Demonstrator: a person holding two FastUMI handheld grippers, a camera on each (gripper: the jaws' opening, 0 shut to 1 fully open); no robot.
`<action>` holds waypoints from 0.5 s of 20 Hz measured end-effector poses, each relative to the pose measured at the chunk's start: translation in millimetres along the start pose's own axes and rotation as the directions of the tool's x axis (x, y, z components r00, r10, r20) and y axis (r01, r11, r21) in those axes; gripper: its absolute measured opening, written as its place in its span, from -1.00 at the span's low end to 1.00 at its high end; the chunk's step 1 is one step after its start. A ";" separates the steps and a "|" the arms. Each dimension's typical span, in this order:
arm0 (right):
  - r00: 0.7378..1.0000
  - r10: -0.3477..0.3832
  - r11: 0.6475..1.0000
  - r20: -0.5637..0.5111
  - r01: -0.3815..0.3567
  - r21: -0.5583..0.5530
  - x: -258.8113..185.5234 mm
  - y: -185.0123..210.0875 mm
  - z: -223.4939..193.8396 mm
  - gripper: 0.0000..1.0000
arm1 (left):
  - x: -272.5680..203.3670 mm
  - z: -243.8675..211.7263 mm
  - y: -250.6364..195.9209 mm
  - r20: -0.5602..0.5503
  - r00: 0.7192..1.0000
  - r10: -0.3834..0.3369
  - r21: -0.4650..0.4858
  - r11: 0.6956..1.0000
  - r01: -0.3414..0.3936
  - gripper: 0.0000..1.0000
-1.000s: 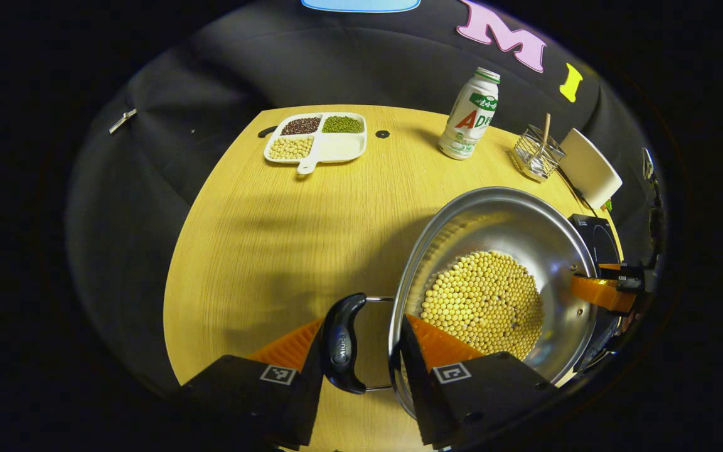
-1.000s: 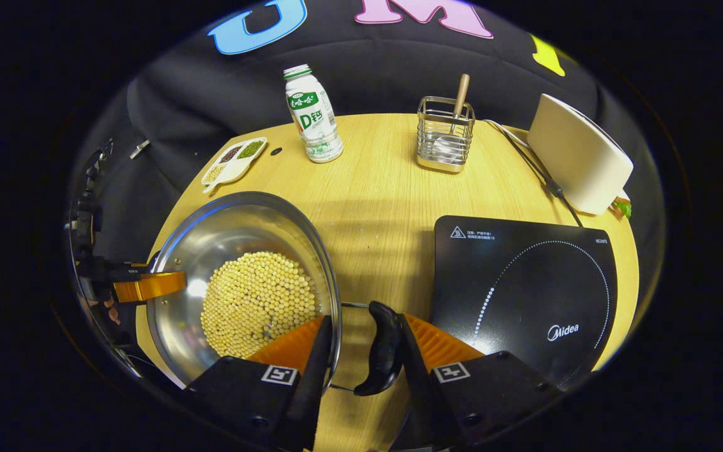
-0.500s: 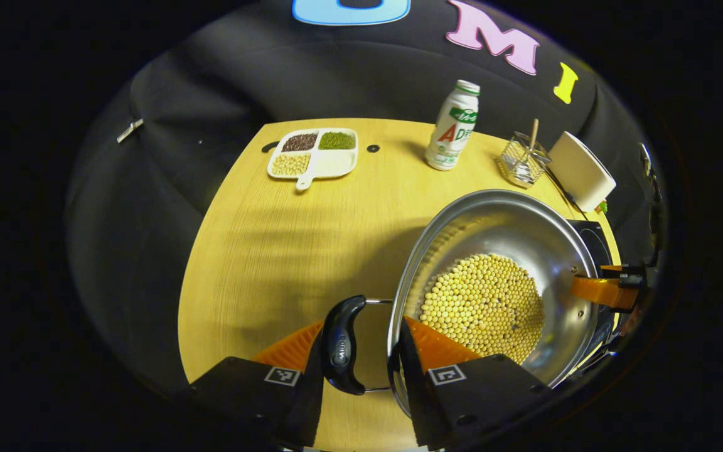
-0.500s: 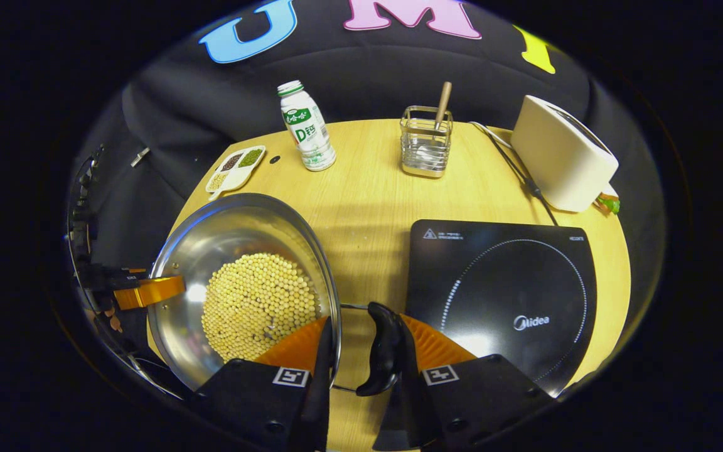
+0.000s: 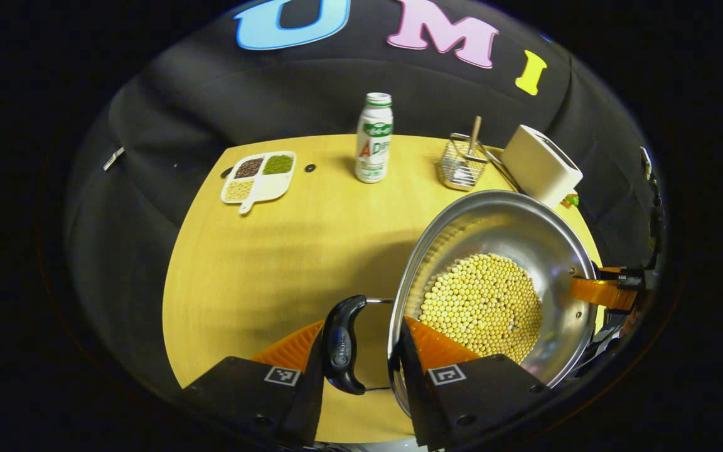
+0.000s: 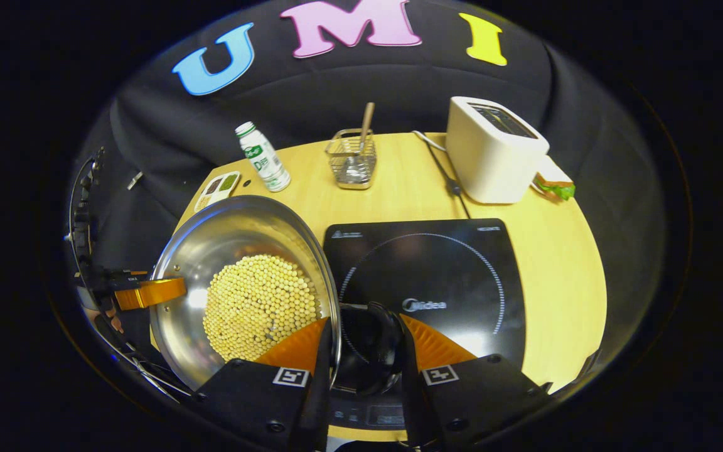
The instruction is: First push the handle of the pot to place it horizontally, then grasp the pot with both hands and set it on the induction cooktop.
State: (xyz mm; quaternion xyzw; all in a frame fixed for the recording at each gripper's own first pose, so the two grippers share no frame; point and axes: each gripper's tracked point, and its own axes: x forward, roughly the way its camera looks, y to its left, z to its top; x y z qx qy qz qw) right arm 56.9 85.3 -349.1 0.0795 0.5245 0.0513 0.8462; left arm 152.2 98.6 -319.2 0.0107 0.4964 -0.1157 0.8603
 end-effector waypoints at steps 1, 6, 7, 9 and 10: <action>1.000 -0.007 1.000 0.005 0.007 0.000 -5.0 -15.4 2.3 0.00 | 1.5 2.7 -14.6 0.001 1.000 -0.009 0.007 1.000 0.009 0.18; 0.999 -0.045 0.999 0.010 0.045 0.001 -19.0 -85.6 11.0 0.00 | 15.9 11.8 -86.0 -0.003 0.998 -0.059 0.018 0.998 0.059 0.18; 0.999 -0.050 0.999 0.010 0.049 0.004 -20.3 -98.6 11.9 0.00 | 20.5 13.4 -108.7 -0.003 0.998 -0.064 0.017 0.998 0.065 0.18; 0.999 -0.053 0.999 0.011 0.053 0.009 -18.8 -121.1 14.1 0.00 | 25.8 16.4 -119.4 -0.003 0.997 -0.073 0.021 0.997 0.073 0.18; 0.998 -0.054 0.998 0.008 0.054 0.011 -17.2 -130.8 14.6 0.00 | 30.1 16.9 -128.2 -0.006 0.997 -0.075 0.024 0.997 0.075 0.18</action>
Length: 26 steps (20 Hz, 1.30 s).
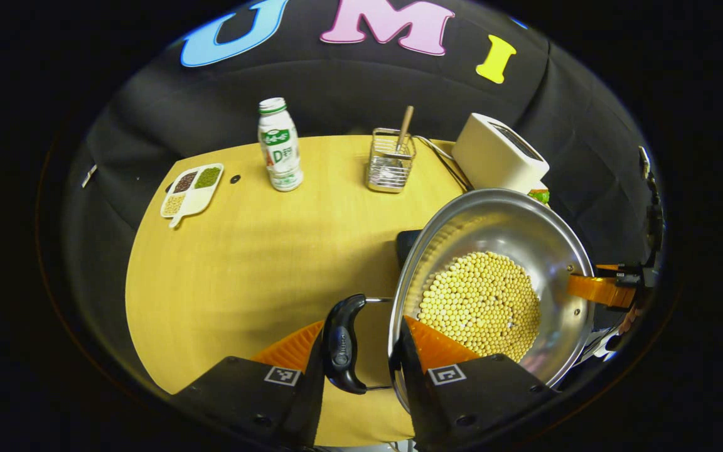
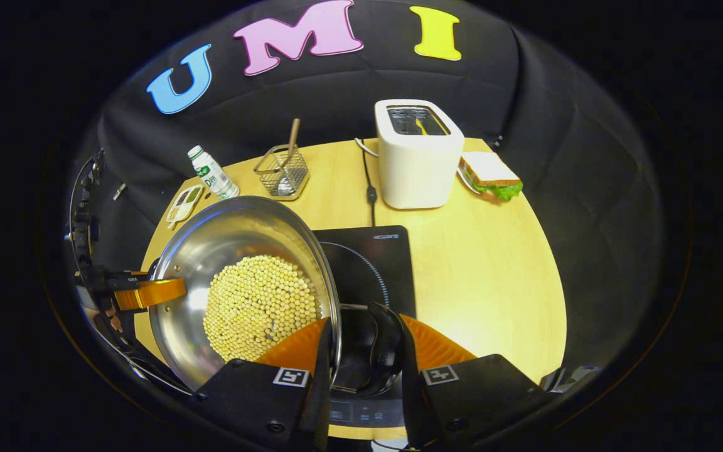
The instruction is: First push the handle of the pot to place it horizontally, then grasp the pot with both hands and set it on the induction cooktop.
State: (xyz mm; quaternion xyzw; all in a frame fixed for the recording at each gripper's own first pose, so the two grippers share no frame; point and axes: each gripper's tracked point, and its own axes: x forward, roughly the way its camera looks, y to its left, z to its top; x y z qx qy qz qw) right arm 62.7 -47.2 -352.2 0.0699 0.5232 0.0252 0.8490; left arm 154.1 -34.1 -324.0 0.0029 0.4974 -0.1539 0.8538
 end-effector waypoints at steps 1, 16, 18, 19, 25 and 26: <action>1.000 0.002 1.000 -0.003 -0.002 0.000 2.7 -8.7 1.6 0.00 | 5.1 1.4 -8.8 -0.002 1.000 -0.001 0.005 1.000 0.001 0.18; 0.997 0.057 0.998 -0.042 -0.058 -0.017 48.3 -38.0 10.4 0.00 | 44.5 -0.6 -27.5 -0.021 0.999 0.030 -0.019 0.999 -0.030 0.18; 0.998 0.056 0.998 -0.043 -0.056 -0.013 50.8 -39.0 10.8 0.01 | 43.9 0.9 -26.9 -0.021 0.999 0.030 -0.017 0.999 -0.031 0.22; 0.998 0.055 0.998 -0.044 -0.055 -0.017 50.7 -39.0 11.0 0.01 | 44.1 0.5 -26.4 -0.021 0.999 0.031 -0.018 0.999 -0.031 0.22; 0.998 0.058 0.998 -0.035 -0.059 -0.023 50.0 -38.2 11.1 0.01 | 47.2 -2.4 -34.8 -0.021 0.999 0.024 -0.016 1.000 -0.025 0.21; 0.998 0.059 0.998 -0.036 -0.059 -0.022 49.7 -38.2 11.0 0.01 | 47.2 -1.8 -34.8 -0.020 1.000 0.024 -0.017 1.000 -0.025 0.22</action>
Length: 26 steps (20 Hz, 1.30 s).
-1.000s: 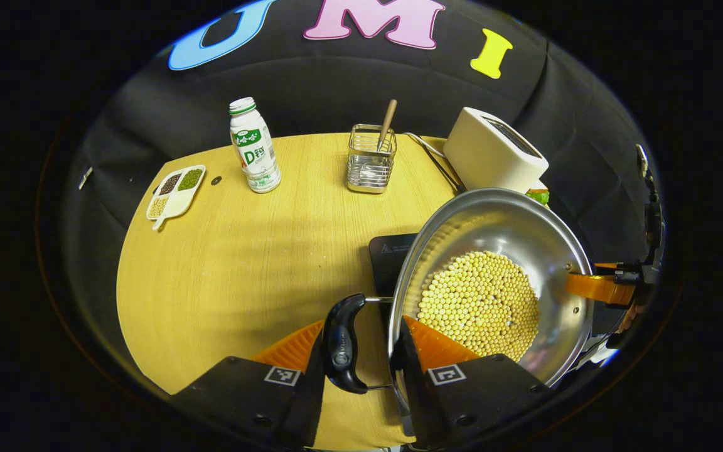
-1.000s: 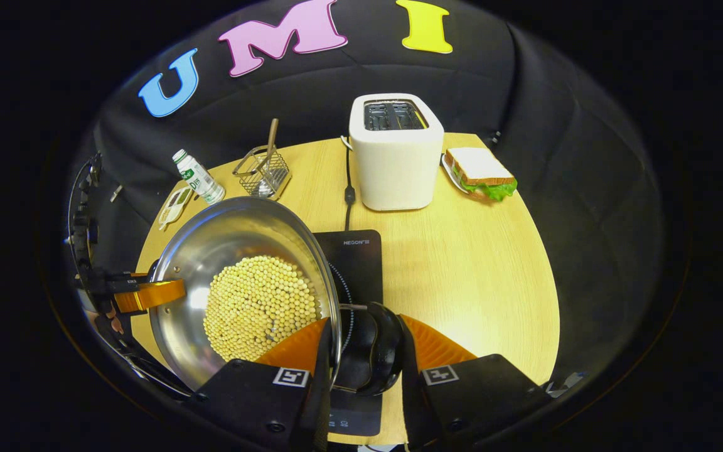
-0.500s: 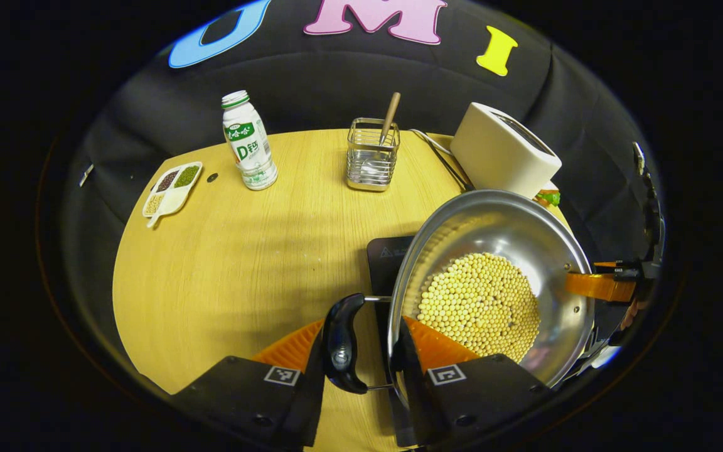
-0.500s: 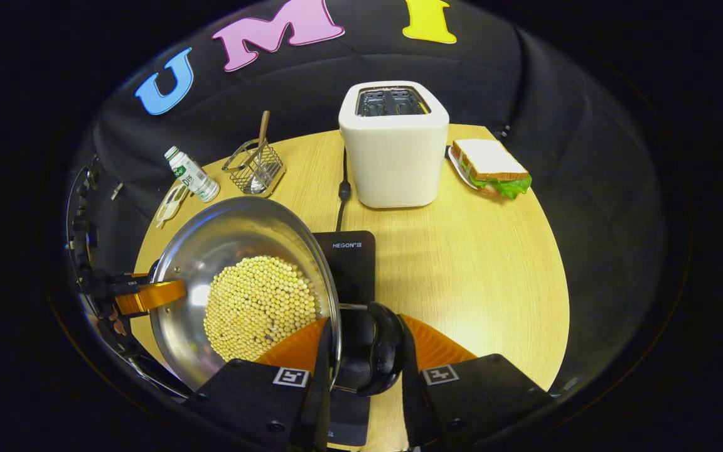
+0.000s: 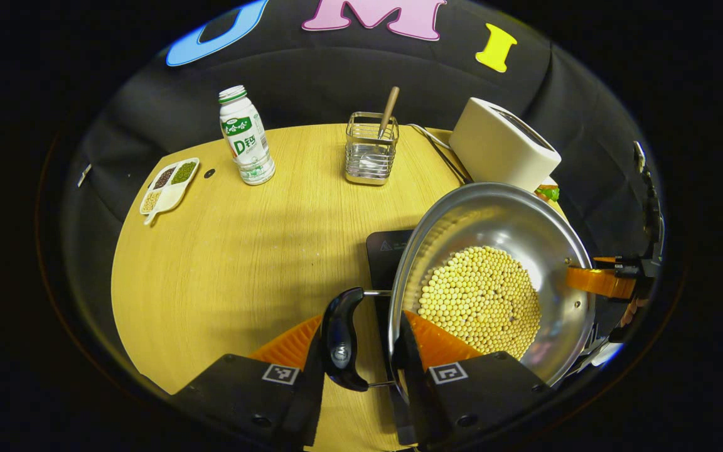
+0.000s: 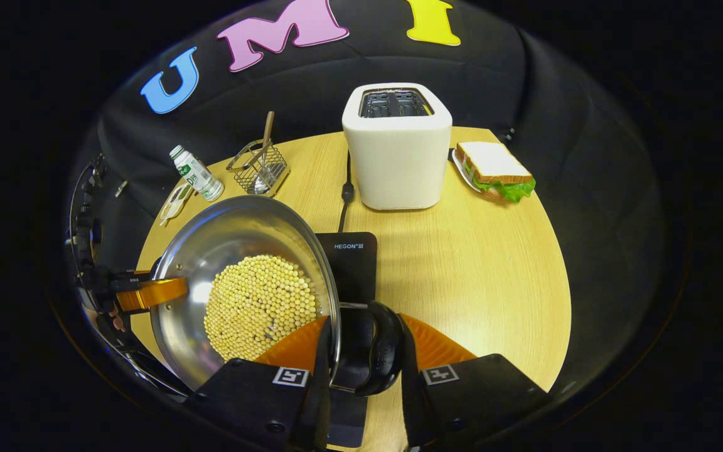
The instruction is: First push the handle of the pot to place it horizontally, then grasp the pot with both hands and set it on the induction cooktop.
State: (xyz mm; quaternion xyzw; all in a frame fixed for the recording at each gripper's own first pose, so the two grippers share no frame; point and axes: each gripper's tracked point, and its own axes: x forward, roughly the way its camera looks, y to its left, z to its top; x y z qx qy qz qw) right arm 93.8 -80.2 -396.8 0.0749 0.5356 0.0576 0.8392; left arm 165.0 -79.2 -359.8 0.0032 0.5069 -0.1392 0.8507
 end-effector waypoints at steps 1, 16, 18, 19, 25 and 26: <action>1.000 0.000 1.000 -0.001 0.000 0.002 -0.2 0.0 0.1 0.01 | 0.2 -0.5 -0.2 0.001 1.000 0.000 -0.002 1.000 0.000 0.22; 0.992 -0.092 0.995 0.084 0.094 -0.015 -24.0 15.4 6.1 0.98 | -30.5 14.3 -8.7 0.092 0.995 0.029 0.071 0.997 -0.036 0.95; 0.986 -0.111 0.994 0.123 0.111 0.007 -39.2 17.3 10.6 0.99 | -44.0 15.0 -12.6 0.122 0.992 0.017 0.060 0.998 -0.024 0.95; 0.983 -0.112 0.994 0.149 0.111 0.014 -48.1 20.5 14.7 0.99 | -53.0 15.4 -13.8 0.142 0.990 0.012 0.056 0.998 -0.020 0.95; 0.924 -0.137 0.990 0.358 0.144 0.006 -120.8 40.1 60.2 0.99 | -118.3 42.1 -21.4 0.317 0.948 0.021 0.056 0.998 -0.041 0.94; 0.910 -0.139 0.989 0.390 0.146 0.012 -134.3 44.5 69.6 0.98 | -131.7 49.0 -23.7 0.350 0.936 0.019 0.051 0.998 -0.040 0.94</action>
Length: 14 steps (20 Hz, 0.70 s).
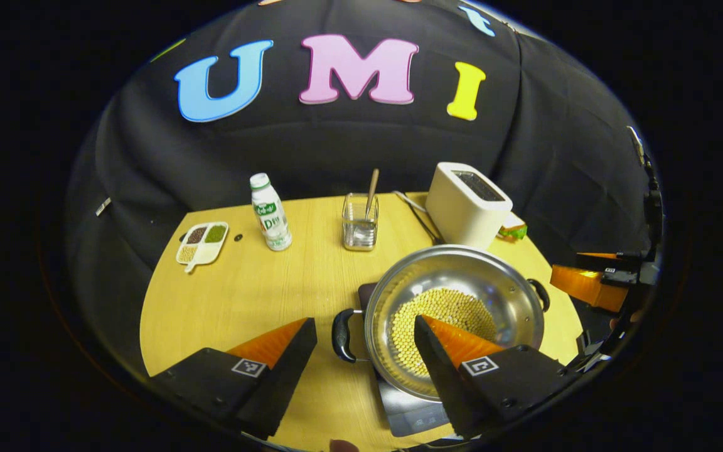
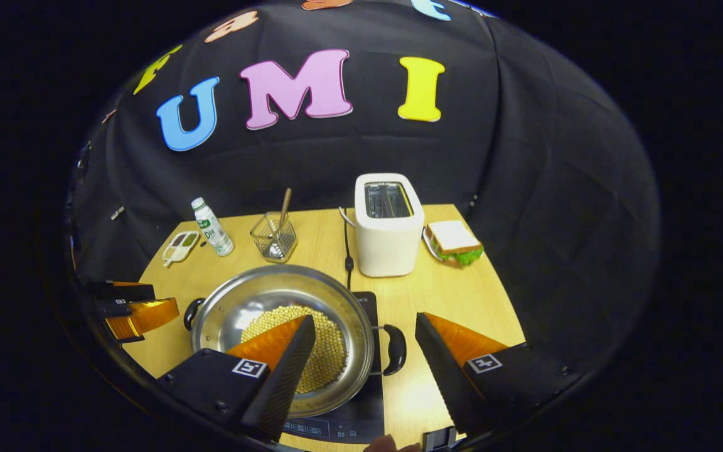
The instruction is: First push the handle of the pot to place it horizontally, then grasp the pot with both hands and set it on the induction cooktop.
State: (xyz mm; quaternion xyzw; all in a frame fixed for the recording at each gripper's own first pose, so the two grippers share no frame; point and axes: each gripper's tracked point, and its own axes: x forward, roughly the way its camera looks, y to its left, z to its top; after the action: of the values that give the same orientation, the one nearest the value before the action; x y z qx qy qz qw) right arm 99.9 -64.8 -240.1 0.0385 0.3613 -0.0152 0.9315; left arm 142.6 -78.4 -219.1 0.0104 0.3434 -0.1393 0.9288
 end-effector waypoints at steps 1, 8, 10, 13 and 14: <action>0.999 0.000 1.000 0.034 0.000 0.007 -8.8 3.8 14.3 0.98 | -10.7 8.1 -0.6 0.032 0.999 0.002 0.000 1.000 -0.002 0.94; 0.961 0.008 1.000 0.275 -0.012 0.012 -88.1 29.7 87.7 0.98 | -84.1 64.3 11.9 0.260 0.964 0.063 0.027 0.997 -0.072 0.94; 0.938 0.009 1.000 0.345 -0.009 -0.003 -110.2 37.3 103.3 0.97 | -104.3 75.6 13.6 0.322 0.944 0.072 0.018 0.996 -0.082 0.93; 0.902 0.012 1.000 0.431 -0.011 -0.005 -141.7 47.0 120.8 0.97 | -138.3 91.6 18.3 0.419 0.904 0.088 0.001 0.995 -0.097 0.93; 0.889 0.014 1.000 0.458 -0.013 -0.005 -150.9 49.4 125.9 0.97 | -150.2 97.9 22.0 0.451 0.887 0.101 -0.006 0.994 -0.110 0.93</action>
State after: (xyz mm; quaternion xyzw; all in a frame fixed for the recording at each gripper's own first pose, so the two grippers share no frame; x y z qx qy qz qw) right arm 75.8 -25.9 -42.6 0.0358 0.1313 -0.0170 0.9905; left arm 101.6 -30.8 -49.7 0.0058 0.1161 -0.0907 0.9891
